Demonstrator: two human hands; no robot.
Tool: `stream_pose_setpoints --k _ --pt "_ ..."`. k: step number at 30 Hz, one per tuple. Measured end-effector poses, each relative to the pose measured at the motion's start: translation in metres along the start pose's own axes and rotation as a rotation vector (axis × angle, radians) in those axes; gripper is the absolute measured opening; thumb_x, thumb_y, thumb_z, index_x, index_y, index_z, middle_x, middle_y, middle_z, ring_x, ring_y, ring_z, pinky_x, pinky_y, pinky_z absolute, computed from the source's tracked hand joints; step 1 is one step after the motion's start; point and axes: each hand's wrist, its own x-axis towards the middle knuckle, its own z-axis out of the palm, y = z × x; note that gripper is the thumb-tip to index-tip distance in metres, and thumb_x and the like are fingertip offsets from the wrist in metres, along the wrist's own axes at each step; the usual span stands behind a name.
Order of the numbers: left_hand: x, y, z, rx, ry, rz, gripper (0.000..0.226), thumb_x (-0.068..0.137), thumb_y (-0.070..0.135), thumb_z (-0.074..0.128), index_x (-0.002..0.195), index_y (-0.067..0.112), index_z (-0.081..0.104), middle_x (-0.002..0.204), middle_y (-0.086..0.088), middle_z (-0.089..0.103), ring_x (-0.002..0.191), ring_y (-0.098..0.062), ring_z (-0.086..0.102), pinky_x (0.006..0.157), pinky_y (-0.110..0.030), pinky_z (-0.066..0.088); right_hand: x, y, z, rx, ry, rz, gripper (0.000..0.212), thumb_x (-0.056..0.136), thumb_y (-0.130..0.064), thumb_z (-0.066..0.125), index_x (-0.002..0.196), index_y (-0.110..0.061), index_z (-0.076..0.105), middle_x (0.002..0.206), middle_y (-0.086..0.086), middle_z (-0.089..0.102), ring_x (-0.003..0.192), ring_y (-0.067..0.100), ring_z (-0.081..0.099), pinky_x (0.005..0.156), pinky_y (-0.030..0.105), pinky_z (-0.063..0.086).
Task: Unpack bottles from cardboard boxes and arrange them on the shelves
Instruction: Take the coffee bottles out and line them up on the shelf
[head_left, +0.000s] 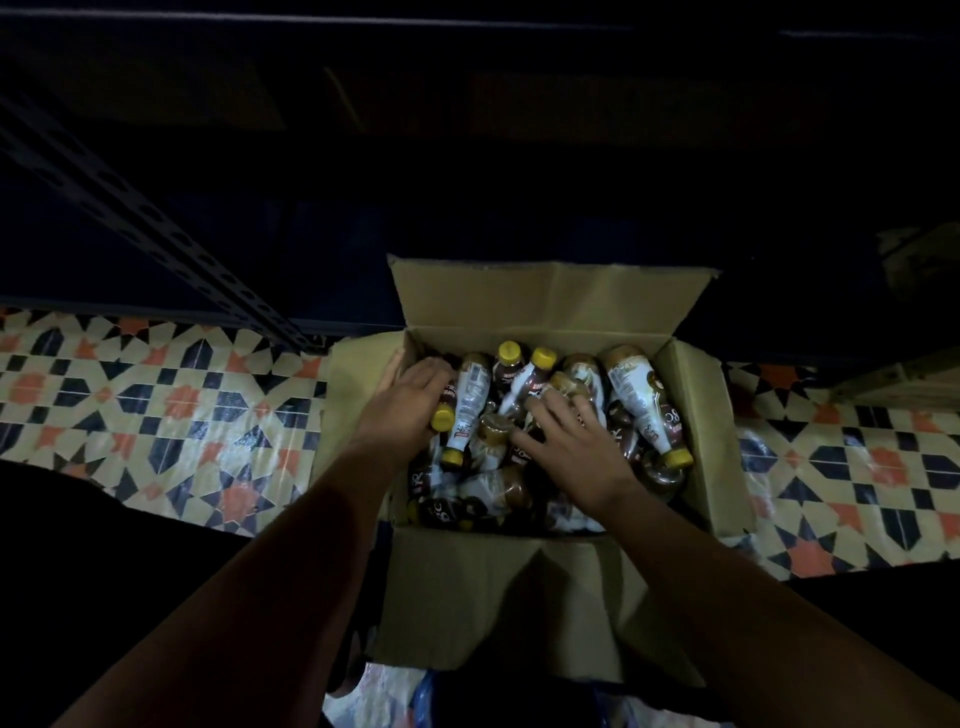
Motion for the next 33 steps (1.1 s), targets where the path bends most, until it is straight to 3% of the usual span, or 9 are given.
stream_pose_setpoints --k 5,9,12,17,20,23,27,31,33 --pt "0.003 -0.008 0.007 -0.334 0.112 -0.111 0.06 0.083 0.023 0.083 0.137 0.022 0.057 0.14 -0.001 0.057 0.143 -0.029 0.04 0.127 -0.046 0.015 0.012 -0.004 0.001 -0.071 -0.01 0.024 0.075 0.057 -0.022 0.094 0.124 -0.021 0.061 0.134 0.014 0.06 0.129 0.038 0.053 0.104 0.06 0.043" --pt "0.003 -0.008 -0.01 -0.769 0.167 -0.265 0.049 0.086 0.036 0.079 0.128 0.035 0.055 0.126 0.003 0.062 0.12 -0.018 0.059 0.103 -0.05 0.052 0.0 0.016 0.005 -0.016 0.128 -0.042 0.066 0.067 -0.016 0.083 0.13 -0.021 0.062 0.139 0.014 0.059 0.134 0.037 0.052 0.107 0.06 0.041" --pt "0.004 -0.003 -0.025 -0.911 0.216 -0.292 0.045 0.092 0.057 0.064 0.128 0.033 0.05 0.122 0.005 0.065 0.116 -0.015 0.062 0.1 -0.053 0.053 -0.003 0.035 -0.003 0.184 0.263 -0.01 0.06 0.083 -0.019 0.069 0.141 -0.018 0.052 0.146 0.01 0.054 0.137 0.035 0.047 0.108 0.061 0.04" --pt "0.014 0.025 -0.047 -1.183 0.245 -0.39 0.061 0.094 0.046 0.06 0.145 0.024 0.036 0.135 -0.002 0.061 0.126 -0.019 0.057 0.111 -0.052 0.044 -0.007 0.035 -0.034 1.108 0.231 0.188 0.066 0.1 -0.058 0.046 0.154 -0.025 0.028 0.149 -0.001 0.049 0.136 0.013 0.047 0.113 0.038 0.041" --pt "0.016 0.044 -0.047 -1.191 0.185 -0.419 0.051 0.09 0.028 0.074 0.131 0.03 0.042 0.123 0.003 0.065 0.115 -0.015 0.063 0.103 -0.044 0.051 -0.01 0.014 -0.04 1.39 0.282 0.343 0.06 0.101 -0.058 0.045 0.153 -0.03 0.032 0.135 -0.023 0.053 0.13 0.004 0.049 0.113 0.039 0.04" --pt "0.014 0.062 -0.04 -1.152 0.186 -0.476 0.07 0.074 0.012 0.09 0.124 0.027 0.044 0.116 0.005 0.067 0.109 -0.012 0.066 0.094 -0.034 0.053 -0.006 0.002 -0.041 1.655 0.273 0.5 0.074 0.092 -0.067 0.049 0.155 -0.034 0.032 0.148 -0.017 0.048 0.139 0.008 0.042 0.12 0.042 0.031" --pt "0.008 0.072 -0.024 -1.191 0.14 -0.508 0.069 0.07 0.007 0.086 0.123 0.032 0.049 0.113 0.005 0.069 0.11 -0.015 0.067 0.096 -0.04 0.056 -0.007 -0.006 -0.044 1.736 0.204 0.533 0.058 0.099 -0.048 0.057 0.149 -0.038 0.029 0.136 -0.024 0.041 0.125 -0.002 0.04 0.108 0.029 0.027" --pt "0.014 0.075 -0.025 -1.276 0.093 -0.493 0.067 0.072 0.004 0.085 0.123 0.029 0.049 0.115 0.001 0.071 0.108 -0.016 0.069 0.098 -0.047 0.056 0.0 -0.002 -0.038 1.66 0.292 0.611 0.083 0.077 -0.051 0.084 0.145 -0.027 0.042 0.134 -0.012 0.06 0.124 0.009 0.057 0.106 0.04 0.048" --pt "0.018 0.077 -0.031 -1.304 0.138 -0.539 0.065 0.073 -0.002 0.083 0.123 0.024 0.049 0.111 -0.003 0.072 0.104 -0.018 0.071 0.095 -0.047 0.058 0.004 0.003 -0.042 1.642 0.348 0.648 0.072 0.078 -0.04 0.086 0.139 -0.027 0.05 0.128 -0.009 0.065 0.117 0.008 0.061 0.097 0.035 0.052"
